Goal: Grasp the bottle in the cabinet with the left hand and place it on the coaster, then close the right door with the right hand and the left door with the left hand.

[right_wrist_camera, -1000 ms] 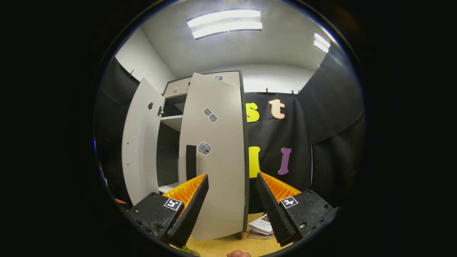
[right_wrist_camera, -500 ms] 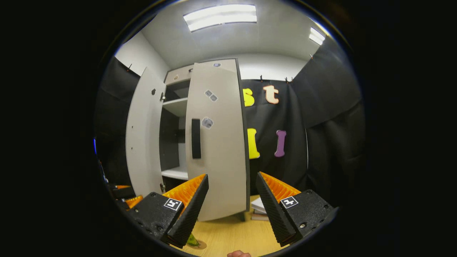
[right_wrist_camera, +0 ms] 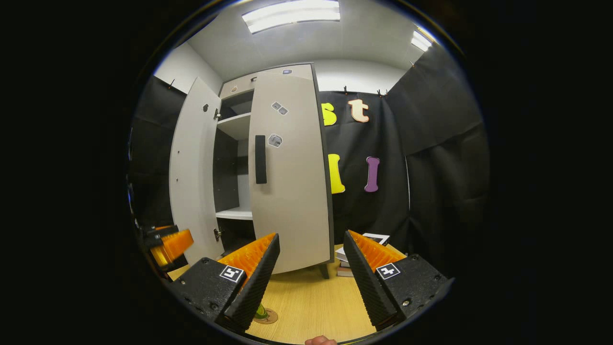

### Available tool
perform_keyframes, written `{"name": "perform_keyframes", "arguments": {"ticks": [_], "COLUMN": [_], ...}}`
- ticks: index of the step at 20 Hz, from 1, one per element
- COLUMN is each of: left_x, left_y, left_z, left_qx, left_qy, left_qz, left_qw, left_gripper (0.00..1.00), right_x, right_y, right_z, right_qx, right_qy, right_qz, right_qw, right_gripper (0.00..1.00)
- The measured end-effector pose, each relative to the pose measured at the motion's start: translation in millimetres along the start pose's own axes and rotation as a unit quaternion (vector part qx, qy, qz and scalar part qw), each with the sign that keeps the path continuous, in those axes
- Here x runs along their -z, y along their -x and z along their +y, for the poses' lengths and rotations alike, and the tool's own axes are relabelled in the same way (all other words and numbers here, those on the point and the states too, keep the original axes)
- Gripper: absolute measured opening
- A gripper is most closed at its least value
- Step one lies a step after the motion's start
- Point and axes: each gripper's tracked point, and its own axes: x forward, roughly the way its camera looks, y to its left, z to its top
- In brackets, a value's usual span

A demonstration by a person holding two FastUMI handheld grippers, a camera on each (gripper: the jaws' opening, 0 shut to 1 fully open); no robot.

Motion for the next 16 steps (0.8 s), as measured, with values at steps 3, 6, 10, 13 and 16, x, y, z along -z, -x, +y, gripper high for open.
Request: {"name": "perform_keyframes", "arguments": {"ticks": [3, 6, 10, 13, 16], "left_x": [-40, -61, -116, -127, -127], "left_y": [0, 4, 5, -10, -25], "left_z": [28, 68, 177, 225, 255], "left_qx": [-0.022, -0.050, -0.161, -0.201, -0.222], "left_qy": [0.016, 0.037, 0.008, 0.016, 0.039], "left_qz": [-0.036, -0.042, -0.113, -0.111, -0.106], "left_qw": [0.999, 0.997, 0.980, 0.973, 0.969], "left_gripper": [0.91, 0.99, 0.95, 0.99, 0.99], "right_x": [-2, -6, -6, -6, -12], "right_y": [-2, -2, -1, 1, -1], "right_z": [9, 11, 20, 21, 17], "right_qx": [-0.020, -0.030, -0.043, -0.049, -0.048], "right_qy": [0.011, 0.016, 0.007, 0.014, 0.020], "right_qz": [0.002, -0.001, 0.001, 0.005, 0.004], "right_qw": [1.000, 0.999, 0.999, 0.999, 0.999], "right_gripper": [0.82, 0.83, 0.82, 0.82, 0.82]}}
